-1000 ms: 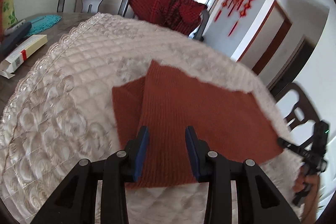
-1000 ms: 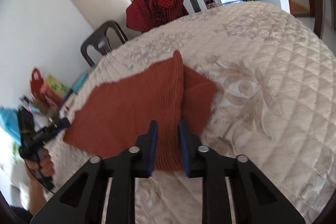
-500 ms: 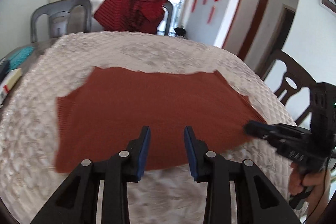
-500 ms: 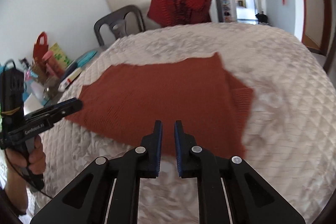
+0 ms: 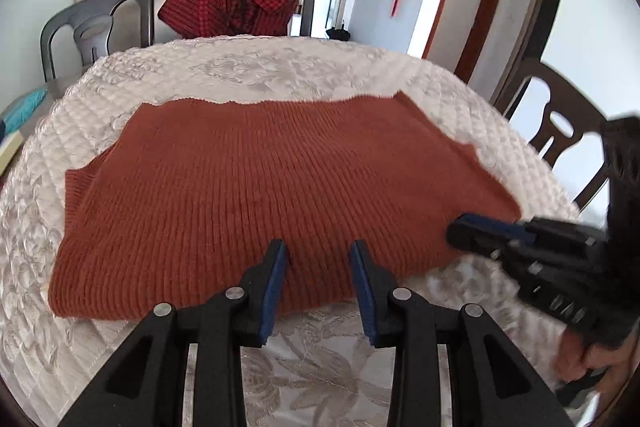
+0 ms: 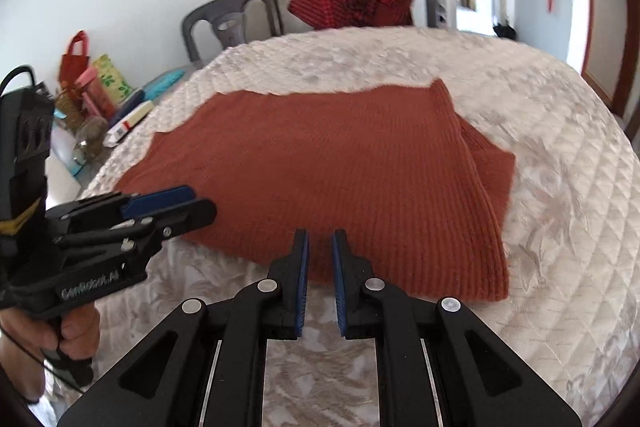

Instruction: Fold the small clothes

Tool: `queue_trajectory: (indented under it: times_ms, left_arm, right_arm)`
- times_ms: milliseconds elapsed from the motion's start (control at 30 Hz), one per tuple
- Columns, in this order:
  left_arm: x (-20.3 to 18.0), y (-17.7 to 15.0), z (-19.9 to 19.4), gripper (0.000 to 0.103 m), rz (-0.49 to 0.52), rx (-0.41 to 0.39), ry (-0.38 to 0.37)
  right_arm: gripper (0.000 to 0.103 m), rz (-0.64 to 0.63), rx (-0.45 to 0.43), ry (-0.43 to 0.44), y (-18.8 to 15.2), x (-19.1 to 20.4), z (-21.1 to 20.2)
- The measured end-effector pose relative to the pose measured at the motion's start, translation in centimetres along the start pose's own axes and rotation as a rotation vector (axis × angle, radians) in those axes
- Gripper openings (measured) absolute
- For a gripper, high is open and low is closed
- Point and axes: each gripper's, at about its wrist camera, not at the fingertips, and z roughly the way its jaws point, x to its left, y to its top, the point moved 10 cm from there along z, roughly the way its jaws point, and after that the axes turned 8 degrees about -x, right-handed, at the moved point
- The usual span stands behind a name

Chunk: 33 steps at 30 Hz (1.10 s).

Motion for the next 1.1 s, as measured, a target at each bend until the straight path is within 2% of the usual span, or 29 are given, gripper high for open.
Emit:
queue_trajectory:
  times_ms: [100,167,333,400,467,533,767,800,867,900,933,1000,1100]
  left_arm:
    - [0.4,0.1,-0.6,0.036,-0.013,0.007,-0.015]
    - [1.2,0.7,-1.7,0.036,-0.025,-0.022,-0.004]
    - [6.5,1.5,-4.2,0.036,-0.087,-0.091,0.114]
    - [9.0,1.1,-4.7,0.036,-0.128,-0.096,0.166]
    - [11.2,0.0,-4.6,0.036,-0.171,-0.074,0.204]
    - [12.3,-1.0,-4.2,0.036,-0.207,-0.055,0.196]
    - [12.4,-1.6,-5.5,0.036,-0.291,-0.074,0.130]
    - [12.5,-1.9,-6.1,0.036,-0.308,-0.079,0.120]
    - [12.7,-2.6,-7.2,0.036,-0.344,-0.083,0.103]
    - [12.9,-3.2,-7.7,0.036,-0.372,-0.079,0.097]
    - [13.2,-3.5,-7.7,0.036,-0.394,-0.073,0.095]
    - [14.0,-4.5,-7.8,0.040,-0.451,-0.057,0.092]
    - [14.7,-4.9,-7.4,0.042,-0.525,-0.060,0.070]
  right_arm:
    - [0.011,0.027,0.009,0.000,-0.3,-0.9,-0.3]
    - [0.011,0.048,-0.001,0.012,-0.2,-1.6,-1.1]
    - [0.012,0.121,-0.045,-0.042,0.4,-4.9,-2.8]
    - [0.011,0.161,-0.033,-0.071,-0.2,-6.5,-2.8]
    - [0.012,0.208,-0.043,-0.044,-0.5,-7.1,-2.9]
    - [0.011,0.226,-0.048,-0.033,-0.7,-7.2,-2.9]
    - [0.012,0.262,-0.036,-0.020,-0.8,-7.2,-3.5]
    - [0.013,0.267,-0.037,-0.018,-0.9,-7.2,-3.9]
    - [0.026,0.283,-0.038,-0.004,-1.4,-7.2,-4.8]
    - [0.040,0.300,-0.036,0.005,-1.9,-7.1,-5.3]
    - [0.049,0.325,-0.034,0.015,-2.5,-7.2,-5.7]
    - [0.050,0.381,-0.015,0.052,-3.7,-7.0,-5.7]
    - [0.050,0.410,-0.033,0.073,-3.7,-6.9,-5.9]
